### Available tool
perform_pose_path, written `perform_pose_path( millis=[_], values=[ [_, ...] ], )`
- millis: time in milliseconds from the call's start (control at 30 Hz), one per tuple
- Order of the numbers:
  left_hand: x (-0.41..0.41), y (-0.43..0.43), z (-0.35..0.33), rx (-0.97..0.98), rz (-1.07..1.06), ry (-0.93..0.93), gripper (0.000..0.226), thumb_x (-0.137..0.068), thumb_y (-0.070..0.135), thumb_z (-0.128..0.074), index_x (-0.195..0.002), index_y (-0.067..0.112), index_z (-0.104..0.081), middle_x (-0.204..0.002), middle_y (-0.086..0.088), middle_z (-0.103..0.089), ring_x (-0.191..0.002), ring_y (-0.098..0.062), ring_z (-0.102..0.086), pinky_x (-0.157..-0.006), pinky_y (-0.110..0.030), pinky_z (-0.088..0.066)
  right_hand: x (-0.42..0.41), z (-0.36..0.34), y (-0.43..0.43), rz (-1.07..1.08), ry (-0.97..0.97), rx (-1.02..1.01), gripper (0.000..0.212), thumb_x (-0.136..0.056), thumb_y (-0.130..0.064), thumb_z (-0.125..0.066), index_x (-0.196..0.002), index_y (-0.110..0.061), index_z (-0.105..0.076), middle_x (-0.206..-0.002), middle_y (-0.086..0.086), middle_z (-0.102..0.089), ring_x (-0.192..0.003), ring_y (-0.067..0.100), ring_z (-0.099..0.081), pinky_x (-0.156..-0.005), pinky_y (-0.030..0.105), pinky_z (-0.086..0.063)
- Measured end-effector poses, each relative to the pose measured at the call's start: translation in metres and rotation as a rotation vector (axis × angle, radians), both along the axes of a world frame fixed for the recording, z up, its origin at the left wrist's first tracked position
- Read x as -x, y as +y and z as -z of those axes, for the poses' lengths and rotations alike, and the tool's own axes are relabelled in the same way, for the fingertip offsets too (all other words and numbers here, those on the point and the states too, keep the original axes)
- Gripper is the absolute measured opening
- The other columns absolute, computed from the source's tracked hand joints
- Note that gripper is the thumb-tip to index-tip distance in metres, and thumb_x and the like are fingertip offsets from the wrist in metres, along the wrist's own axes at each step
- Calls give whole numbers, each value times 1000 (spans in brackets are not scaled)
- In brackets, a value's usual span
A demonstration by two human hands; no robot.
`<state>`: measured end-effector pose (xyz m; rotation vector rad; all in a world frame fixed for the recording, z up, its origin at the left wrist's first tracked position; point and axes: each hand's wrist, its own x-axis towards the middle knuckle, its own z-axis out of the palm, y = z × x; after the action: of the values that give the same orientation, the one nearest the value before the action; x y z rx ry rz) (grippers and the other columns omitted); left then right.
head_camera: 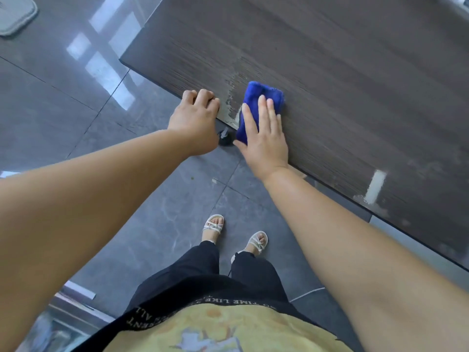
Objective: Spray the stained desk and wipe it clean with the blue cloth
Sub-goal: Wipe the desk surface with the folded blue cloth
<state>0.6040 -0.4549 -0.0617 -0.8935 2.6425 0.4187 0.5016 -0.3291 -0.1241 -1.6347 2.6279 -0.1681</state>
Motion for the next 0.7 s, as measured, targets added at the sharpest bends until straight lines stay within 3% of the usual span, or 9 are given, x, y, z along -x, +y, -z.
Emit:
perform_pose_path(
  millis=[133, 300, 467, 600, 700],
  values=[
    [8, 24, -2, 37, 44, 51, 55, -85, 21, -52, -136, 9, -38, -143, -11, -30, -130, -33, -24, -112, -38, -17, 37, 1, 80, -144, 114, 19, 66, -85, -41, -52, -142, -15, -32, -145, 22, -38, -134, 36, -36, -101, 55, -36],
    [26, 92, 1, -61, 160, 215, 52, -78, 11, -55, -130, 5, -49, -136, -12, -43, -125, -35, -35, -105, -39, -28, 74, 1, 216, 36, 159, 25, 59, -89, -41, -46, -139, -11, -34, -143, 25, -36, -134, 37, -30, -102, 58, -36],
    [40, 125, 7, -87, 133, 202, 57, -77, 14, -52, -133, 7, -47, -139, -11, -41, -129, -35, -31, -104, -44, -33, 62, 5, 178, 97, 143, 72, 62, -84, -40, -47, -135, -5, -35, -137, 34, -41, -129, 49, -37, -105, 56, -29],
    [43, 125, 6, -70, 68, 193, 61, -75, 30, -43, -132, 8, -49, -139, -10, -43, -128, -35, -33, -103, -45, -36, 41, 7, 117, 94, 90, 129, 73, -68, -30, -79, -130, -4, -51, -133, 32, -47, -124, 47, -44, -101, 55, -35],
    [45, 129, 6, -73, 42, 165, 59, -78, 22, -48, -135, 9, -44, -142, -8, -39, -131, -34, -29, -108, -41, -32, 50, 5, 130, 1, 48, 114, 76, -68, -32, -80, -133, -8, -50, -137, 27, -46, -127, 41, -45, -100, 51, -39]
  ],
)
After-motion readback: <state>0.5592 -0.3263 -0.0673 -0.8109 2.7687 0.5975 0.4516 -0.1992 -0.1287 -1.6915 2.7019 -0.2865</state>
